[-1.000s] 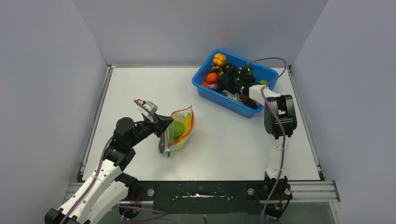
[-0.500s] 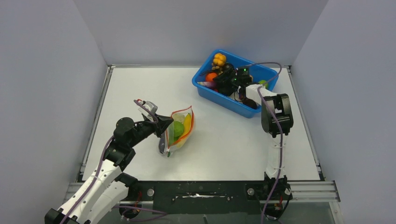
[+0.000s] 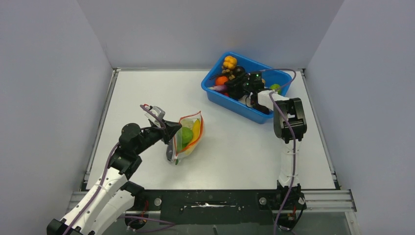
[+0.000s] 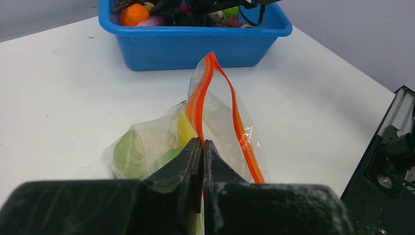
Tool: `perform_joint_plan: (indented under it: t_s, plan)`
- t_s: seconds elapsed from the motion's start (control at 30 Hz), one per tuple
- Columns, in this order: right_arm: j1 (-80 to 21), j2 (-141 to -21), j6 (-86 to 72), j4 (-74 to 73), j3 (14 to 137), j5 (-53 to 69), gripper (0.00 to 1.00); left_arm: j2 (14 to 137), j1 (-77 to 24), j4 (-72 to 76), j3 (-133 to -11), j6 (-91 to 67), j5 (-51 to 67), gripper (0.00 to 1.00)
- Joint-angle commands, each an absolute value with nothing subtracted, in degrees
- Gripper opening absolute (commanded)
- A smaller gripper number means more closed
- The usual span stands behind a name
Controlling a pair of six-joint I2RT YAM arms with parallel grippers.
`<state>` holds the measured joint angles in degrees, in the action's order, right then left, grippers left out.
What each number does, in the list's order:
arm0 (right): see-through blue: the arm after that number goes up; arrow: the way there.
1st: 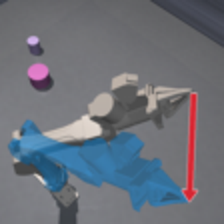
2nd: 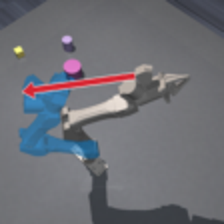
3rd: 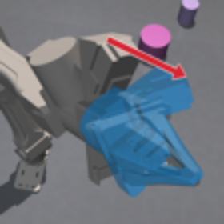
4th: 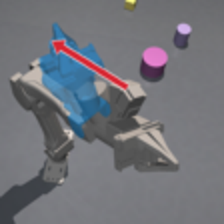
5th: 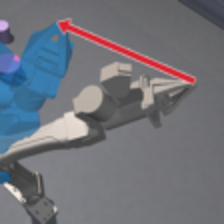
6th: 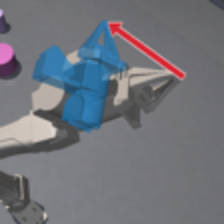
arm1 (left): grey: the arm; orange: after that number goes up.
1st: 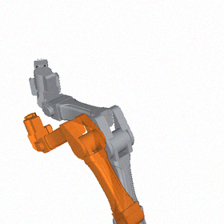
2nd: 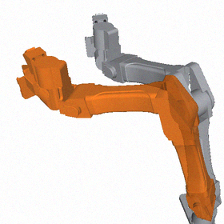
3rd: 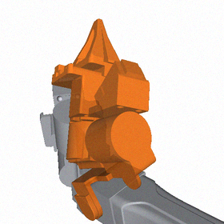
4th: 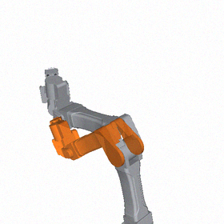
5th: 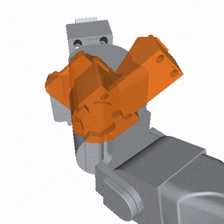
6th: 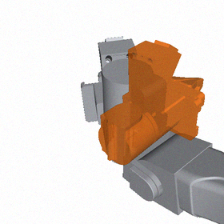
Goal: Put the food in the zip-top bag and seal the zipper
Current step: Pick up the fake vegetable from the bin.
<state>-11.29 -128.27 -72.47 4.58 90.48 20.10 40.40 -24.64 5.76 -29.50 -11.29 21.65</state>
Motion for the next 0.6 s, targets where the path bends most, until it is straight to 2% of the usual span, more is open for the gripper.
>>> perform_joint_plan:
  t_s: [0.0,0.13,0.57]
  plan:
    - [-11.0,-125.1,-73.5,13.9,86.2,19.6,0.36,39.5,-24.4,8.0,-30.0,-10.3,21.8,0.00]
    - [-10.5,-121.0,-69.6,15.0,83.6,16.5,0.30,39.6,-24.4,7.9,-30.0,-10.3,21.8,0.00]
    - [-8.1,-113.3,-62.2,15.1,79.3,12.7,0.30,40.2,-24.3,8.2,-30.0,-10.4,21.8,0.00]
